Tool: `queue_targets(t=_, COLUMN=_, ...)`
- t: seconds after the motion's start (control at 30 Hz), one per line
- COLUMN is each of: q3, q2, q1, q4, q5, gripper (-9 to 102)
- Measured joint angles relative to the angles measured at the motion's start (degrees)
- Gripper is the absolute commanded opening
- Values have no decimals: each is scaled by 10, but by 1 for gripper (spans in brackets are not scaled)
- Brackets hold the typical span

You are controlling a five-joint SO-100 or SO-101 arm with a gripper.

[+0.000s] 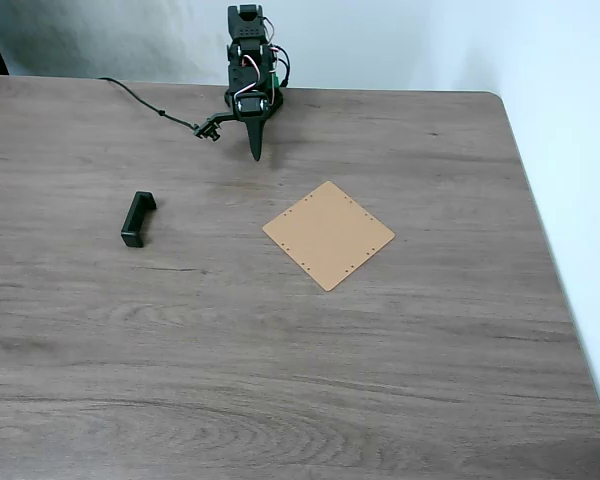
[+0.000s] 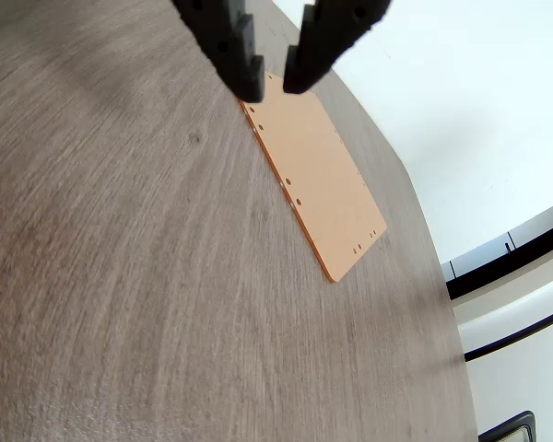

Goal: Grasp a black block and then place it on the board.

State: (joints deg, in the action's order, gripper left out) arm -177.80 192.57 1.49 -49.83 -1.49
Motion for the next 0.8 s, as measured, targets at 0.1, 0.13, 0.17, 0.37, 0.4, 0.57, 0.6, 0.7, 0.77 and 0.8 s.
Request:
queue_targets(t=0.1, q3=0, q2=0, q1=0, q4=0, q5=0, gripper=0)
queue_targets(t=0.13, q3=0, q2=0, q1=0, q4=0, q5=0, gripper=0)
queue_targets(t=0.17, q3=0, q2=0, q1=0, q4=0, q5=0, gripper=0)
queue_targets(t=0.37, q3=0, q2=0, q1=0, q4=0, q5=0, gripper=0)
queue_targets(t=0.4, q3=0, q2=0, q1=0, q4=0, q5=0, gripper=0)
queue_targets(t=0.57, q3=0, q2=0, q1=0, q4=0, q5=0, gripper=0)
queue_targets(t=0.6, q3=0, q2=0, q1=0, q4=0, q5=0, gripper=0)
queue_targets(t=0.7, q3=0, q2=0, q1=0, q4=0, q5=0, gripper=0)
queue_targets(t=0.77, q3=0, q2=0, q1=6, q4=0, q5=0, gripper=0)
queue_targets(t=0.8, q3=0, q2=0, q1=6, q4=0, q5=0, gripper=0)
